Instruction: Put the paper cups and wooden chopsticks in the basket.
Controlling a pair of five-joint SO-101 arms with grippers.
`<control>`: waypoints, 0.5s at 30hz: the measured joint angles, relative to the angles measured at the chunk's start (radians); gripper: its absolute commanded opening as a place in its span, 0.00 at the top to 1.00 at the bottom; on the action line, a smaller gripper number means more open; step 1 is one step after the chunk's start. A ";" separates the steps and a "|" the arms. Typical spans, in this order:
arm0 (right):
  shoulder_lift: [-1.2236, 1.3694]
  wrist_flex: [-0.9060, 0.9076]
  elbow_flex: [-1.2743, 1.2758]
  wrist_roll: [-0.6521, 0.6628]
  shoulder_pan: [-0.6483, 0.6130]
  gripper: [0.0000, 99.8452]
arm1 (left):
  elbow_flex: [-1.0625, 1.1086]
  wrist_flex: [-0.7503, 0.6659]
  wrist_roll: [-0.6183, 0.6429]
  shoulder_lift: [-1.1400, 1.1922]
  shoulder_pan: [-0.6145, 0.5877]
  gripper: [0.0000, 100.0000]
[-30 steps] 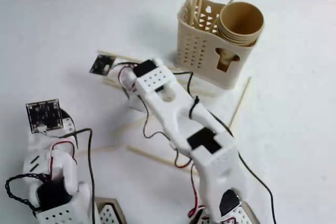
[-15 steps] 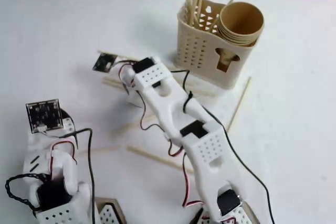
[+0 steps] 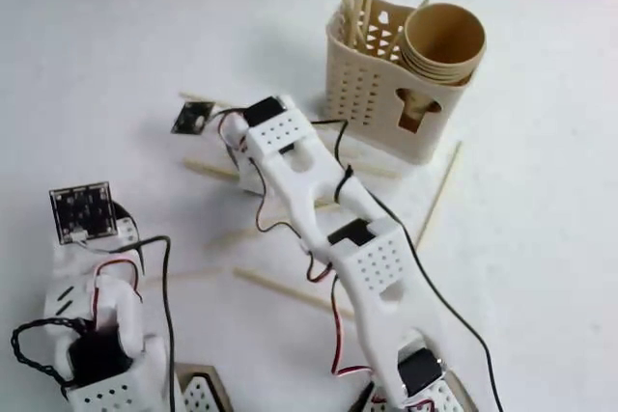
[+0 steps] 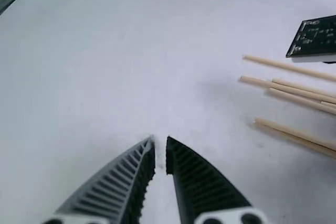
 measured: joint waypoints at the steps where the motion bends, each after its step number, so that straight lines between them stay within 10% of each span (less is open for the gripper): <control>1: 0.000 0.003 -0.002 0.000 0.000 0.98 | 0.000 -0.002 0.000 0.000 -0.002 0.94; 15: -0.232 0.064 0.014 -0.044 -0.003 0.98 | 0.000 -0.002 0.000 0.000 0.000 0.94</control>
